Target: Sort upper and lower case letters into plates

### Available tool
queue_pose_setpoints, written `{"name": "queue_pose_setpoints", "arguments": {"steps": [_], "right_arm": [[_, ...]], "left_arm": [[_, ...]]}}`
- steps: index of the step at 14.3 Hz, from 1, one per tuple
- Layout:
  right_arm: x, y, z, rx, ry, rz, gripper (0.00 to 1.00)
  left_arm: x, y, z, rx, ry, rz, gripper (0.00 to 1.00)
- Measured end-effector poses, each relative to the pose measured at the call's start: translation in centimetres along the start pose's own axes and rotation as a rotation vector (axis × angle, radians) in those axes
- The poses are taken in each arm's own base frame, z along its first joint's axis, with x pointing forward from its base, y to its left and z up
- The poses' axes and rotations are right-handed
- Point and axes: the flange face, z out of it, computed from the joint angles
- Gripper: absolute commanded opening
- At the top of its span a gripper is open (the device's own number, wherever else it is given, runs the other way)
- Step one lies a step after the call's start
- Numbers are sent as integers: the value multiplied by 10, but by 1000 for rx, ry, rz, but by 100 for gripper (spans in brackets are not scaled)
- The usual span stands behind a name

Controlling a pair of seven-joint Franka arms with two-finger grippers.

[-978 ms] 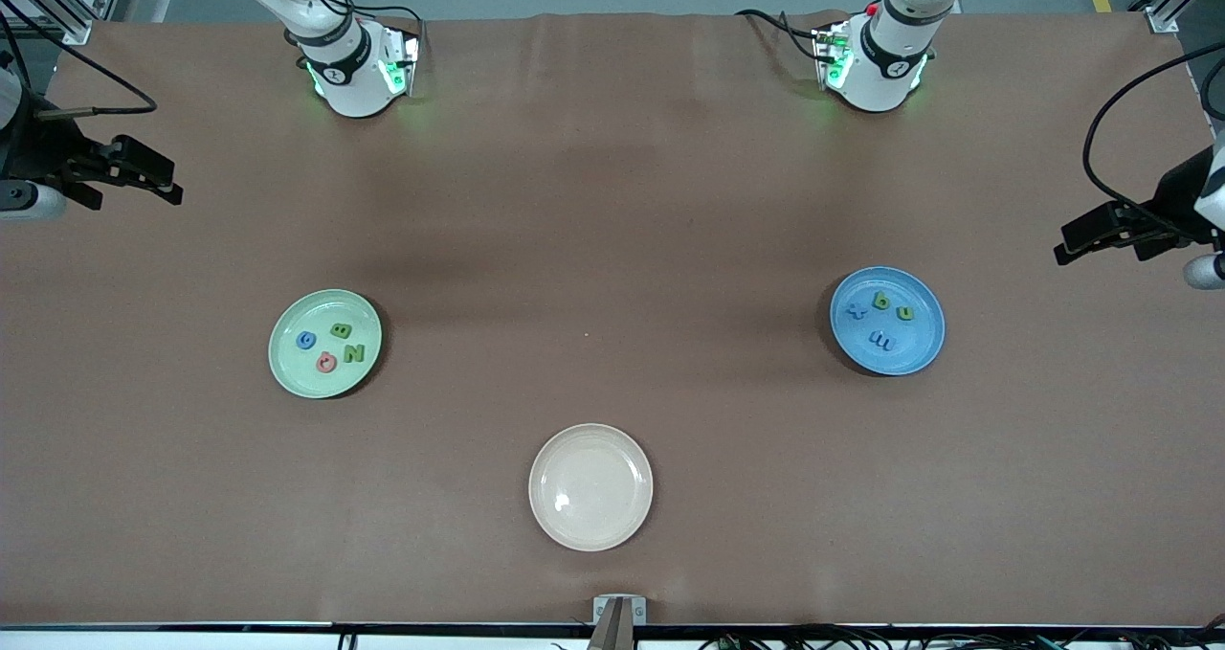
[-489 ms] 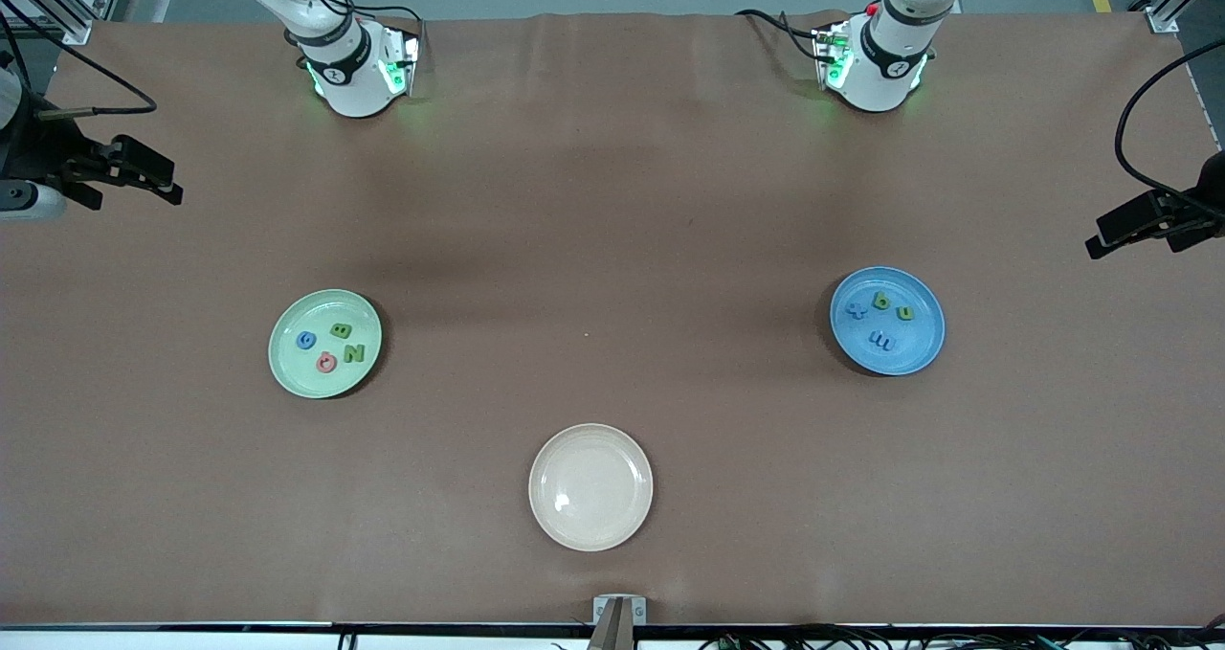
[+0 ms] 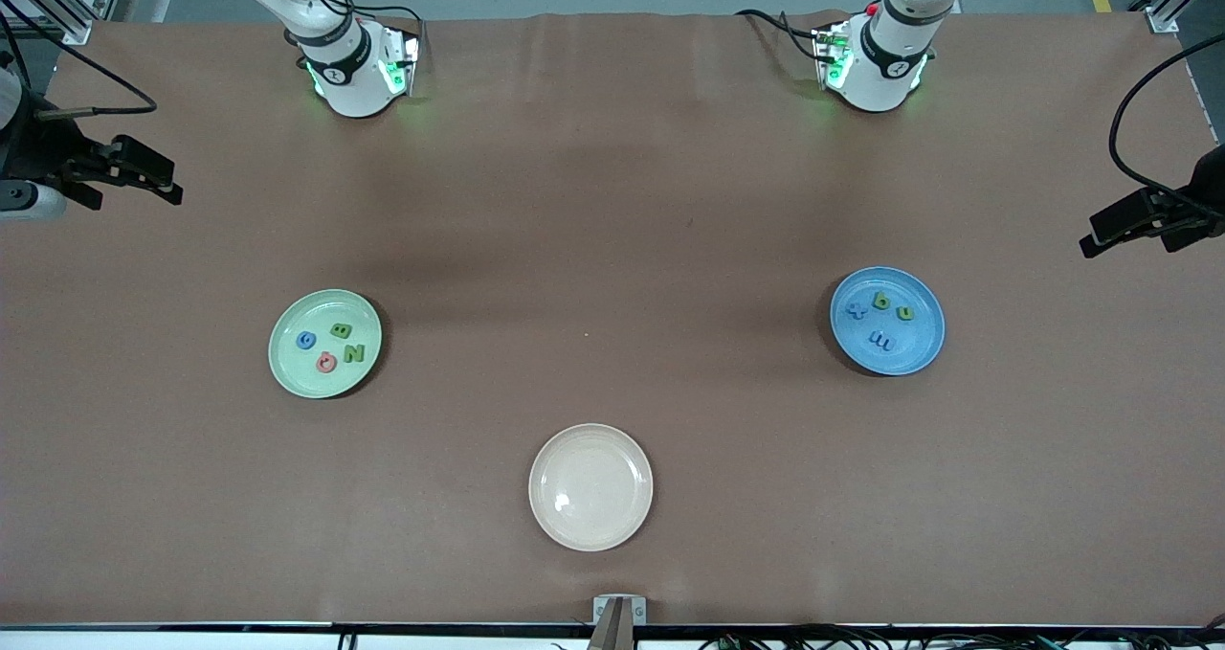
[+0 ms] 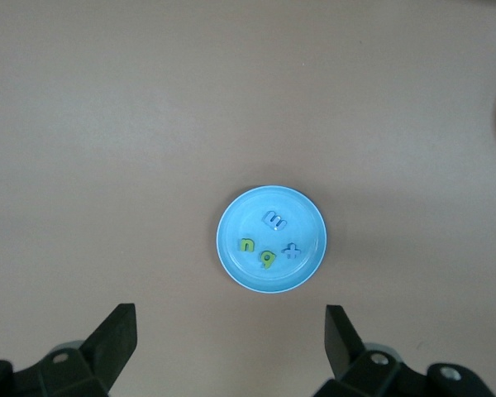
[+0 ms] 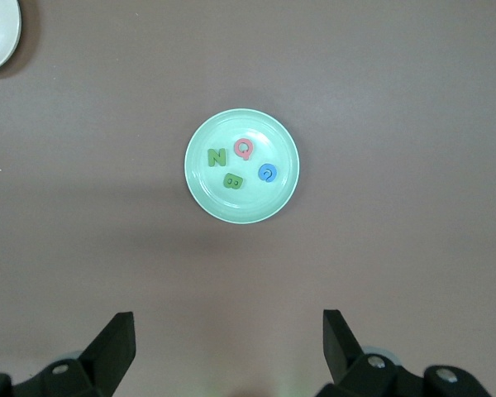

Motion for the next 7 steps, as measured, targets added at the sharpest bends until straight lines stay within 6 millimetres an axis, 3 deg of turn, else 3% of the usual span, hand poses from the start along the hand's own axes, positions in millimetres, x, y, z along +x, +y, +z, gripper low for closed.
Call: {"name": "queue_pose_setpoints", "arguments": {"steps": [7], "right_arm": [[0, 0, 0, 0, 0, 0, 100]], "left_arm": [[1, 0, -2, 5, 15, 1, 100]]}}
